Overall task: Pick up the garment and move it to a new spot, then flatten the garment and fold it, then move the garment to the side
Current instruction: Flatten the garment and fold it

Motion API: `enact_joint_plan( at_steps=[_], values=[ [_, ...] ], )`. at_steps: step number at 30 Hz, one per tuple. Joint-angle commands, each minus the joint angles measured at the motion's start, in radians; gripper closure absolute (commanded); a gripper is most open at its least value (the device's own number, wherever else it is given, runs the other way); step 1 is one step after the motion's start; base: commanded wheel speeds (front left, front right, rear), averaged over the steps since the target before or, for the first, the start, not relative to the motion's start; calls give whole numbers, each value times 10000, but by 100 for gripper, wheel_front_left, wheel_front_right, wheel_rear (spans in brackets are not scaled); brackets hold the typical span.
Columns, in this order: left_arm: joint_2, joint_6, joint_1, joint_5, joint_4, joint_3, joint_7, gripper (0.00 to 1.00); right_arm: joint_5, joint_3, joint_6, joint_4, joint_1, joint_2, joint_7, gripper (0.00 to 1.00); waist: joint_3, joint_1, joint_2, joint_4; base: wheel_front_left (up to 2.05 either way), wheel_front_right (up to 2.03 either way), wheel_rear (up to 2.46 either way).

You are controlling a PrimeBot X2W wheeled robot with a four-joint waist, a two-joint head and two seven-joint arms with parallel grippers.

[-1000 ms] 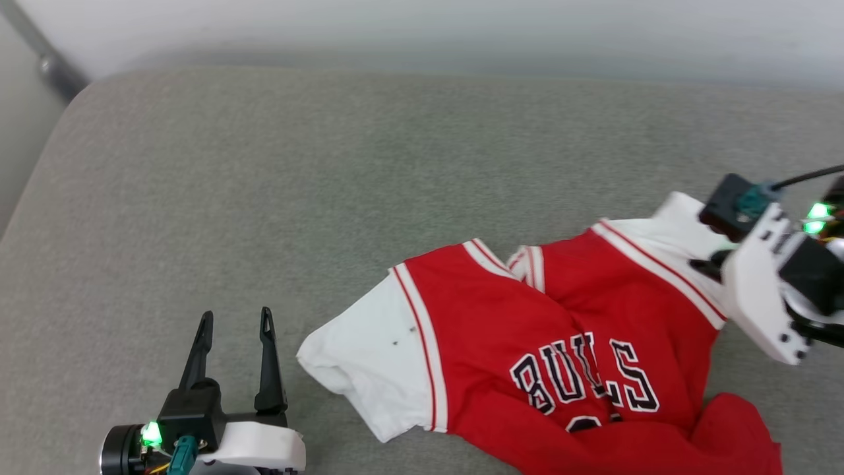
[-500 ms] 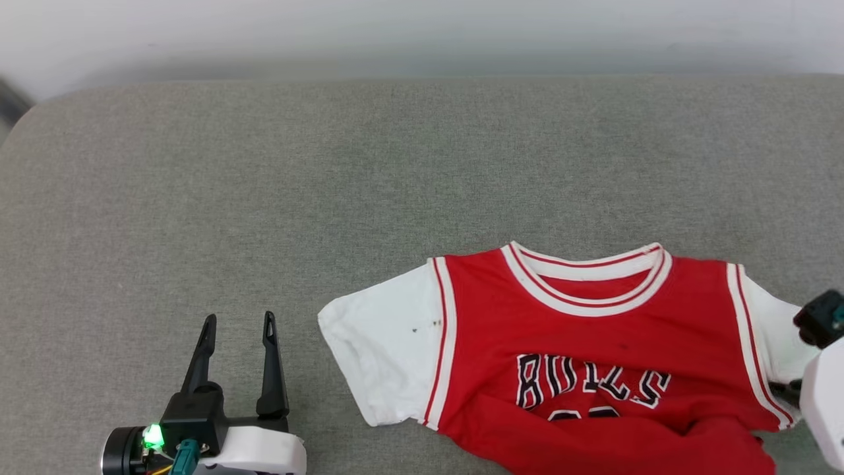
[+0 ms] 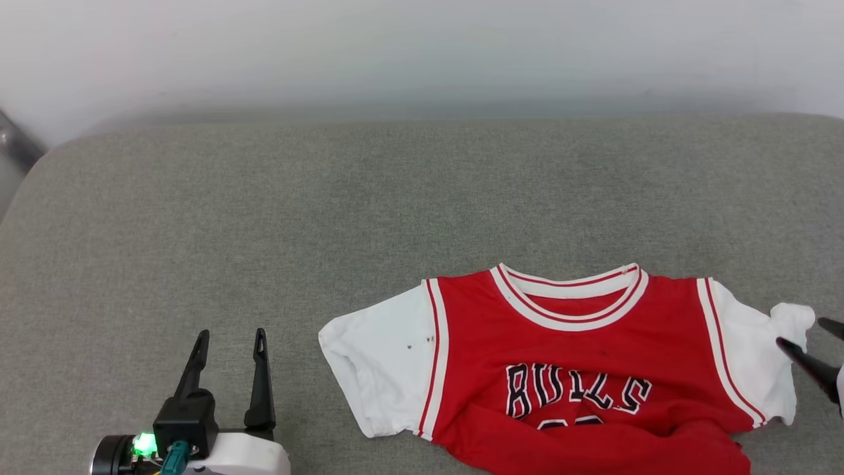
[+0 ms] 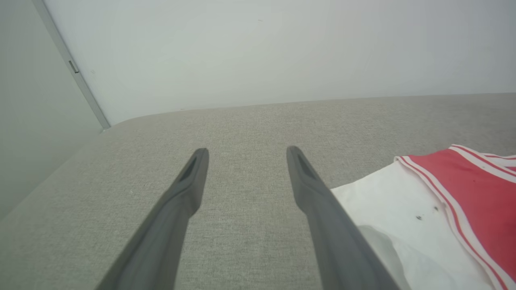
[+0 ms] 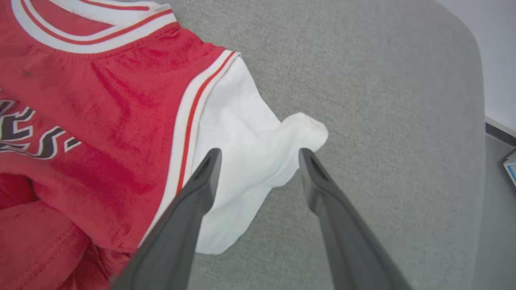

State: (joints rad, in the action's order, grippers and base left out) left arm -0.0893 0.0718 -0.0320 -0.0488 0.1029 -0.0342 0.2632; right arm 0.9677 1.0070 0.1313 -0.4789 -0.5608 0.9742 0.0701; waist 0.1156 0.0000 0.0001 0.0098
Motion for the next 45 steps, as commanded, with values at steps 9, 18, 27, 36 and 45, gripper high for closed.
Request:
enact_joint_plan(
  at_steps=[9, 18, 27, 36, 45],
  values=[
    [-1217, -819, 1334, -3, 474, 38, -773, 0, -1989, -3799, -11, -446, 1272, -1181, -2921, 0, -851, 0, -1, -557, 0, 0, 0],
    [-2458, -1930, 3249, -410, 1131, -1003, -3276, 0, -5786, -8972, -11, 1936, 3989, -4527, -3345, 0, -1039, 0, -1, -736, 0, 0, 0],
    [-4142, -1998, 5315, -2879, 1059, -4401, -6988, 0, -7583, -10373, -11, 4780, 6026, -7031, -2899, 0, -641, 0, -1, -783, 0, 0, 0],
    [-5715, -2002, 7857, -6038, 588, -7660, -10548, 0, -7950, -10324, -11, 5671, 6410, -7951, -2611, 0, 106, 0, -1, -965, 0, 0, 0],
    [-6153, -2005, 9706, -7578, 884, -10195, -12325, 0, -8043, -9964, -11, 5504, 5708, -8009, -2802, 0, 1106, 0, -1, -1316, 0, 0, 0]
  ],
)
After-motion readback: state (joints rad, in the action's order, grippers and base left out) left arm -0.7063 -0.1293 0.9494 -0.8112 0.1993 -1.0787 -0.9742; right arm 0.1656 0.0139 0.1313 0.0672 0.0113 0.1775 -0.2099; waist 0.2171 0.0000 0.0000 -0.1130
